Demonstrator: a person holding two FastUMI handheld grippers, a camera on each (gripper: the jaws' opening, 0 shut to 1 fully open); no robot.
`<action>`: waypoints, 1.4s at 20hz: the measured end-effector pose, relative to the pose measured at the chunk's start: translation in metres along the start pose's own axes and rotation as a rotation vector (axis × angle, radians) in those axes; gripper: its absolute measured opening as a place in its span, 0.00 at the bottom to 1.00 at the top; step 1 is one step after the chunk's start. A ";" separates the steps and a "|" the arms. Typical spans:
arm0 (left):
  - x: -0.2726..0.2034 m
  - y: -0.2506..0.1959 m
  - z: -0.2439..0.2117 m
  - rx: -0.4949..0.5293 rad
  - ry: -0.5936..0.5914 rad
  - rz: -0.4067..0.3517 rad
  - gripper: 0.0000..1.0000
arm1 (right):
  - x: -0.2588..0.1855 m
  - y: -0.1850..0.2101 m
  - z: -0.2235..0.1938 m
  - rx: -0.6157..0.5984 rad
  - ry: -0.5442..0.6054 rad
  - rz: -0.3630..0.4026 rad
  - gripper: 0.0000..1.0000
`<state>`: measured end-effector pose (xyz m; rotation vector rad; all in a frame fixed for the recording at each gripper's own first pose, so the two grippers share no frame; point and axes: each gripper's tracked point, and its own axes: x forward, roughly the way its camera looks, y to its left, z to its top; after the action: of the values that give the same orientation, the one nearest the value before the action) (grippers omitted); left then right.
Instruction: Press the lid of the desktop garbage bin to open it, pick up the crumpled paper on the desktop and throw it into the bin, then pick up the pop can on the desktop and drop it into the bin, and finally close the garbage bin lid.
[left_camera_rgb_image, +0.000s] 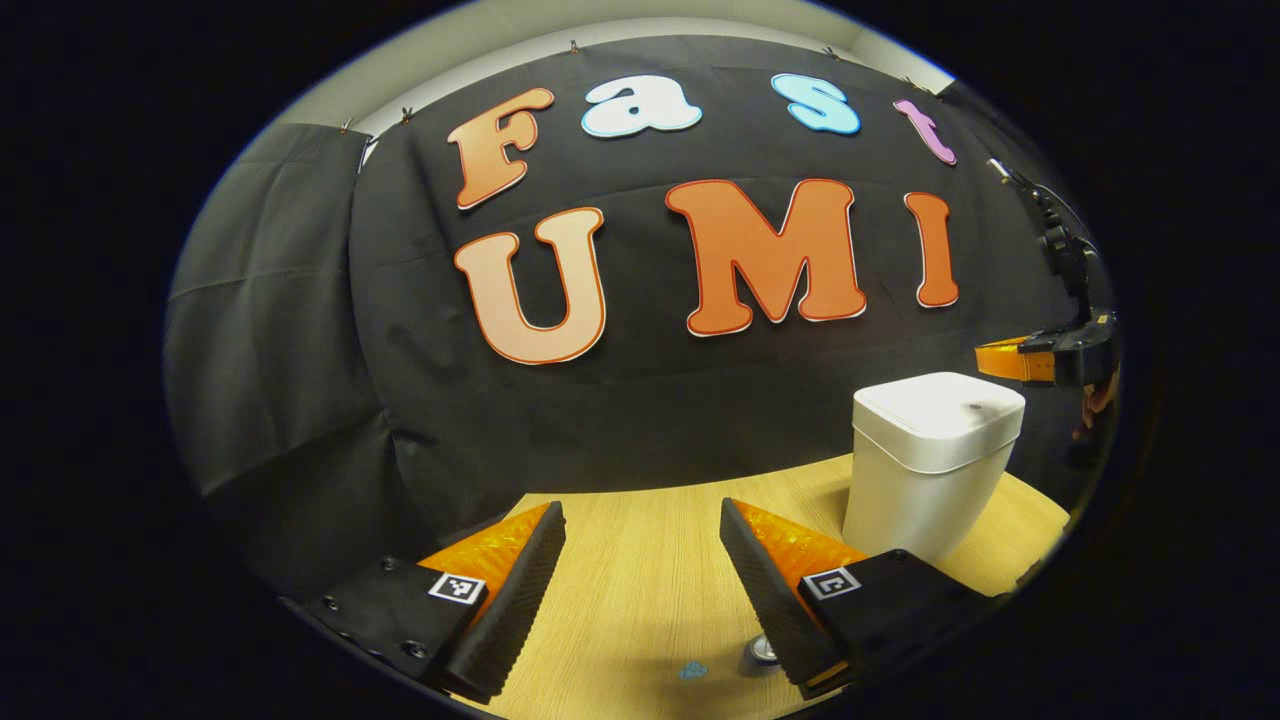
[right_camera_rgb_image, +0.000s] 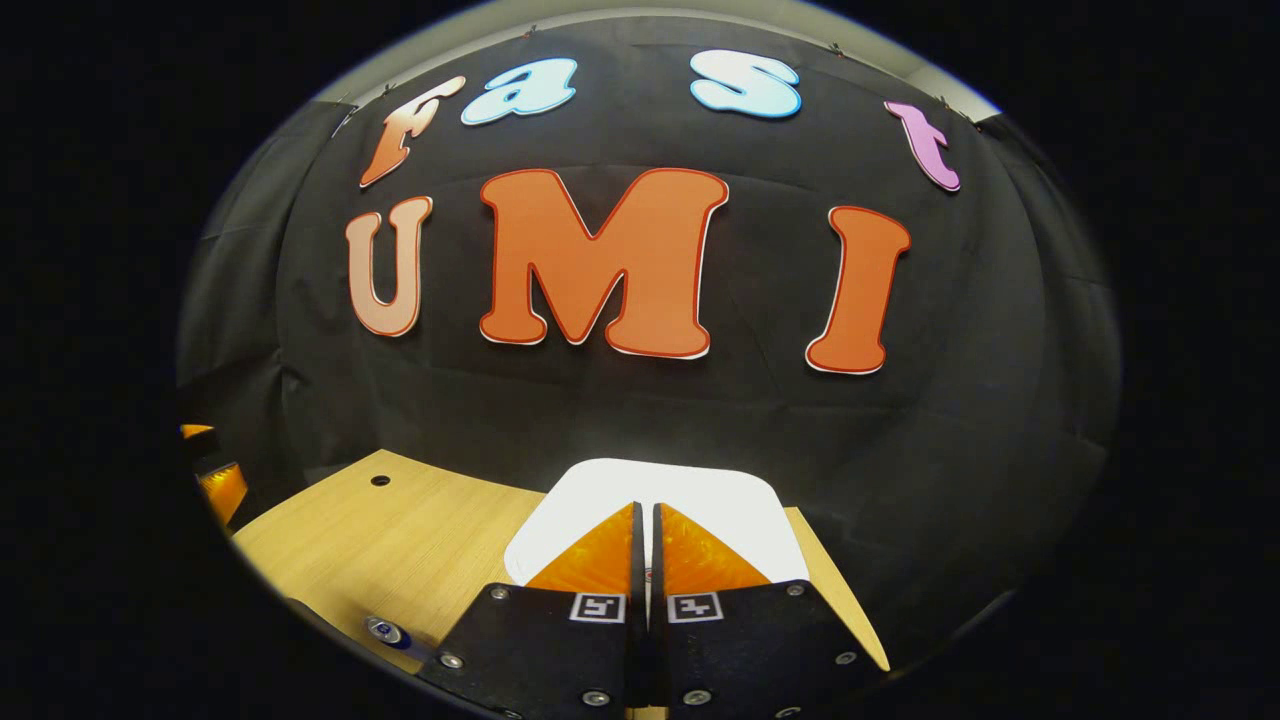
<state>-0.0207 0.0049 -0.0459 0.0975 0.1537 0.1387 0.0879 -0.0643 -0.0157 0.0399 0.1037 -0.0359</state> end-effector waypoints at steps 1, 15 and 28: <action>0.000 0.000 -0.001 0.000 0.002 0.004 0.99 | 0.002 -0.001 -0.001 0.000 0.006 -0.004 0.01; -0.012 -0.008 -0.007 -0.006 0.029 0.052 0.99 | 0.014 0.000 -0.042 0.004 0.159 0.050 0.01; -0.017 -0.037 -0.016 -0.018 0.062 0.060 0.99 | 0.011 0.007 -0.044 -0.012 0.130 0.108 0.01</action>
<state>-0.0355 -0.0329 -0.0632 0.0795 0.2109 0.2033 0.0948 -0.0561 -0.0602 0.0355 0.2318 0.0753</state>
